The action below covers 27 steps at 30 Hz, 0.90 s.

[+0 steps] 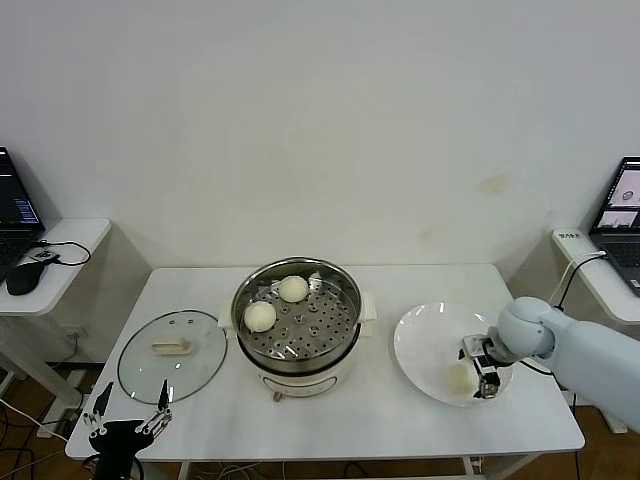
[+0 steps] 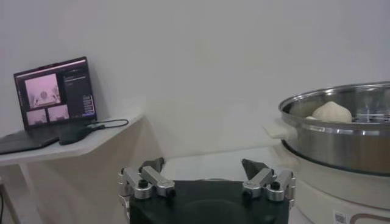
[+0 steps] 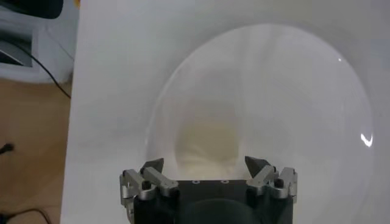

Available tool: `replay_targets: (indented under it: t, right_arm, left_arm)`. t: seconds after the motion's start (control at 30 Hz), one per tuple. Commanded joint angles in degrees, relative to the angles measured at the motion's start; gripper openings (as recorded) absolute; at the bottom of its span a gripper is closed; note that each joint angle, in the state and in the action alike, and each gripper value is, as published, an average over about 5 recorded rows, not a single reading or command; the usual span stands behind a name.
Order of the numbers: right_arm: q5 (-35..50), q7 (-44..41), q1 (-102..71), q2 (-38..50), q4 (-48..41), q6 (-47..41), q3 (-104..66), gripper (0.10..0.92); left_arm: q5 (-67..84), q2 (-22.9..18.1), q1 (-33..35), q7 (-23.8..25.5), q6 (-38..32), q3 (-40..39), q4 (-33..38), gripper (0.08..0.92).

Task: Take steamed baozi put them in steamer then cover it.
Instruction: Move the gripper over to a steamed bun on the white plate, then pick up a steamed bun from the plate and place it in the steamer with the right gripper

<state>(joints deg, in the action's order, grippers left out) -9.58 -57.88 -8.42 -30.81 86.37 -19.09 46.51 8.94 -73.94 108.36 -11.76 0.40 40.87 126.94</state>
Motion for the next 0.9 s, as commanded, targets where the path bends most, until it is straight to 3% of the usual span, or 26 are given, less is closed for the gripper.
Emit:
replay_targets:
  t: [0.03,0.37,0.9]
  right_arm:
    - [-0.4,0.6,-1.9,-2.0,-2.3,-0.2,-1.6,0.766]
    - [0.5,-1.2,0.0,-1.9,-2.2,-0.7,-1.6,0.635]
    - [10.7,-6.6,26.8,-3.9,-1.9,-1.3,2.3,0.636]
  left_arm:
    - [0.0,0.0,0.0,0.0,0.0,0.0,0.0,0.823]
    - [0.1,0.0,-0.1,-0.1,0.0,0.0,0.2,0.823]
    - [0.3,0.4,-0.1,-0.1,-0.1,-0.1,0.9,0.823]
